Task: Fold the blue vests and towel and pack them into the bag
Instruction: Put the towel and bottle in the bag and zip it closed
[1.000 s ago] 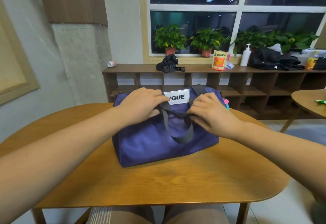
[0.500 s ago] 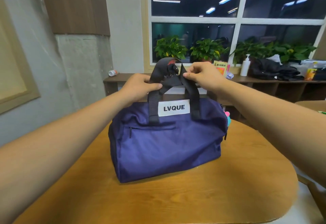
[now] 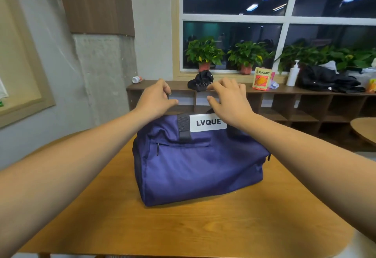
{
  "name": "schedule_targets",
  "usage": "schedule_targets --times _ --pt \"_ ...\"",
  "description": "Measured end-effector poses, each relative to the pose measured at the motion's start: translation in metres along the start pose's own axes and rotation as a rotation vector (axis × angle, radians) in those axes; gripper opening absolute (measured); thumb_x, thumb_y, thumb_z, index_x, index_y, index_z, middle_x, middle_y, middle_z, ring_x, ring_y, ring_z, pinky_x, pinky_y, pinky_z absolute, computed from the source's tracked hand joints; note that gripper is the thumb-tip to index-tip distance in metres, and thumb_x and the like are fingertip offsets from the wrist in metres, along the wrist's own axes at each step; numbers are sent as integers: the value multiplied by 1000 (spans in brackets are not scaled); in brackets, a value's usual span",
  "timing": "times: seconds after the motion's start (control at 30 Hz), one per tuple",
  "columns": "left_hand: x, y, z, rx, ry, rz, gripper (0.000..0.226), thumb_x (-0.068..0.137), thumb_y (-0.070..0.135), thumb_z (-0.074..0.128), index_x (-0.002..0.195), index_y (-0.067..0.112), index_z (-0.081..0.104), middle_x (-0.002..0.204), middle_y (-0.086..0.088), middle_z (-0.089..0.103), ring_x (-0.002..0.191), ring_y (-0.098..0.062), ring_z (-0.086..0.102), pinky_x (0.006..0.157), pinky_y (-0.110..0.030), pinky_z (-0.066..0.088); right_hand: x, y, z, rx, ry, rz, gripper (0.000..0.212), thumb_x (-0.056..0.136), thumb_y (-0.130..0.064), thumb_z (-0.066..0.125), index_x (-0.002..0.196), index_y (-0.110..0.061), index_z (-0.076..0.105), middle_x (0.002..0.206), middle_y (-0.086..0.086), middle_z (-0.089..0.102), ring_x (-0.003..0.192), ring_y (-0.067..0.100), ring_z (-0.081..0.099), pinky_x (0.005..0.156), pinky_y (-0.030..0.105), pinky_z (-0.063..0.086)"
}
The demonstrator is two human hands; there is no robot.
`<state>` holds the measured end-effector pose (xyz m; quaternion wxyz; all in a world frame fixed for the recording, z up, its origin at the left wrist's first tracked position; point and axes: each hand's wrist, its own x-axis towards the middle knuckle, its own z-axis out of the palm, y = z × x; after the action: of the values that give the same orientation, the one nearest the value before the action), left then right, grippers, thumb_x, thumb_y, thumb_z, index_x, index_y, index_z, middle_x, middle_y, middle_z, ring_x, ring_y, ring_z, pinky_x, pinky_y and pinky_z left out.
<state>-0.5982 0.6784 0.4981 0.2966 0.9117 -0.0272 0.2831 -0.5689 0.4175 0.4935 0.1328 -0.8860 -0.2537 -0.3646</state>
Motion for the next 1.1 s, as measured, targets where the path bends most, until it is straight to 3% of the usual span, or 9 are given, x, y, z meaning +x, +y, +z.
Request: schedule_targets --times 0.13,0.23,0.33,0.47,0.7,0.93,1.1 --pt "-21 -3 -9 -30 -24 65 23 85 33 84 93 24 64 84 4 67 79 -13 64 73 -32 49 -26 -24 2 66 50 -41 19 97 -31 61 114 -22 67 108 0 55 103 29 49 88 42 34" --pt "-41 -11 -16 1 -21 128 18 85 33 84 88 28 66 85 6 66 81 -12 64 78 -35 53 -52 -55 8 134 37 -24 10 94 -30 64 98 -21 61 95 -2 54 93 27 49 82 43 41" --pt "-60 -24 -23 65 -7 228 24 84 40 85 90 29 65 92 9 59 84 -6 59 79 -31 51 -82 -91 18 230 -56 51 19 98 -38 62 87 -23 57 84 -5 61 88 27 58 69 39 42" --pt "-81 -41 -31 185 -24 360 35 83 50 83 100 27 64 101 5 51 95 -17 52 86 -37 49 -111 -137 45 175 -237 105 32 104 -52 52 100 -22 63 95 9 73 93 38 66 68 42 42" --pt "-95 -50 -38 307 -10 341 37 80 50 84 99 27 60 99 7 45 94 -21 51 82 -45 51 -110 -173 74 258 -223 246 35 104 -52 56 110 -20 66 103 8 75 98 36 66 73 40 45" --pt "-96 -49 -37 440 25 419 26 87 38 80 100 24 62 99 6 46 90 -21 49 74 -34 39 -112 -172 72 312 -198 335 24 104 -40 53 101 -18 62 93 9 73 88 37 64 70 42 47" --pt "-103 -56 -32 404 51 416 22 93 32 75 103 24 57 98 6 47 88 -21 54 71 -35 45 -117 -155 62 282 -211 314 26 105 -38 52 93 -15 55 84 8 67 72 31 50 63 40 41"
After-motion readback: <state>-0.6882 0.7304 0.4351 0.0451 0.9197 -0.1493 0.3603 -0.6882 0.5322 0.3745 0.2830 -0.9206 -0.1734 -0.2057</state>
